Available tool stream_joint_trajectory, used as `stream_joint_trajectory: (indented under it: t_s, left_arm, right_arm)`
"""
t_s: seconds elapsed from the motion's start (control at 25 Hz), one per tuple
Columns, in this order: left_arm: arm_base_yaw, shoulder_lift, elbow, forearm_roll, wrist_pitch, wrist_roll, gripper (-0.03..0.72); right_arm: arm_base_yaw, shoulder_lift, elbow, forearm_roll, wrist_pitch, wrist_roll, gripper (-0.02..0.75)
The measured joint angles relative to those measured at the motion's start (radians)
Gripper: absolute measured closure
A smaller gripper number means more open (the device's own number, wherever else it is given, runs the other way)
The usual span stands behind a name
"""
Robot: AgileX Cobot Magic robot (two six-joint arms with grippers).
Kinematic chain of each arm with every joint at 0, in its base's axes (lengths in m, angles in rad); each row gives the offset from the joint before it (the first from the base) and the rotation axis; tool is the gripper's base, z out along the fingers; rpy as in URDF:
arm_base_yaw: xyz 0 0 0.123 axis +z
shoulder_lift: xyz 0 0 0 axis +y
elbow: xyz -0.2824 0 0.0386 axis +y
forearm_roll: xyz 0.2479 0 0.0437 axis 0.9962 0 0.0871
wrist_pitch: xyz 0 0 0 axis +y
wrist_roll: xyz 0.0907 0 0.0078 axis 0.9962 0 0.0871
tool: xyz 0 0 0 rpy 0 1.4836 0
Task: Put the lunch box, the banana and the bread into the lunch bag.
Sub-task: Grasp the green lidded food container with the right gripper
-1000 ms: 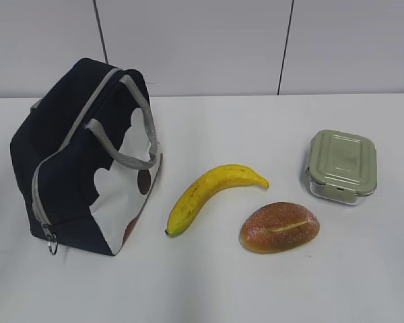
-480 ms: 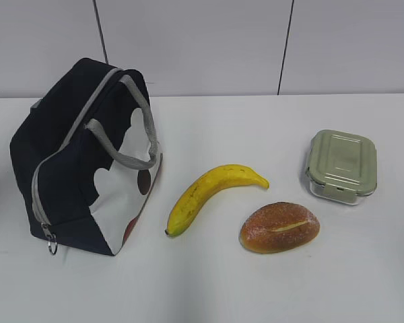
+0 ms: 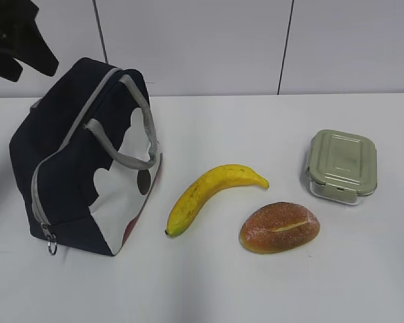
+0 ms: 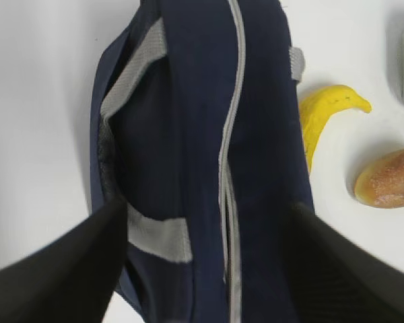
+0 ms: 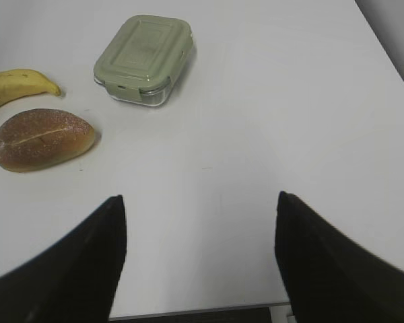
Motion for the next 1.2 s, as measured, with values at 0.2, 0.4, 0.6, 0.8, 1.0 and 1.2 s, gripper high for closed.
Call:
stream_joint_trajectory:
  t_s: [0.2,0.4,0.6,0.8,1.0,1.2]
  left_arm:
    - [0.0,0.126,-0.084,0.001,0.046,0.005,0.295]
    - [0.0,0.199,-0.129,0.002,0.072,0.007,0.343]
    - [0.0,0.228,-0.136,0.002,0.071,0.008,0.37]
    - [0.0,0.234,-0.137,0.002,0.067,0.008,0.518]
    - [0.0,0.234,-0.137,-0.011,0.065,0.008,0.68]
    - [0.0,0.234,-0.137,-0.041,0.072,0.008,0.688]
  right_arm:
    - [0.0,0.0,0.0,0.0,0.0,0.0,0.227]
    - [0.0,0.0,0.0,0.0,0.0,0.0,0.227]
    - [0.0,0.0,0.0,0.0,0.0,0.0,0.227]
    - [0.0,0.0,0.0,0.0,0.0,0.0,0.227]
    - [0.0,0.0,0.0,0.0,0.0,0.0,0.227]
    - [0.0,0.0,0.0,0.0,0.0,0.0,0.227]
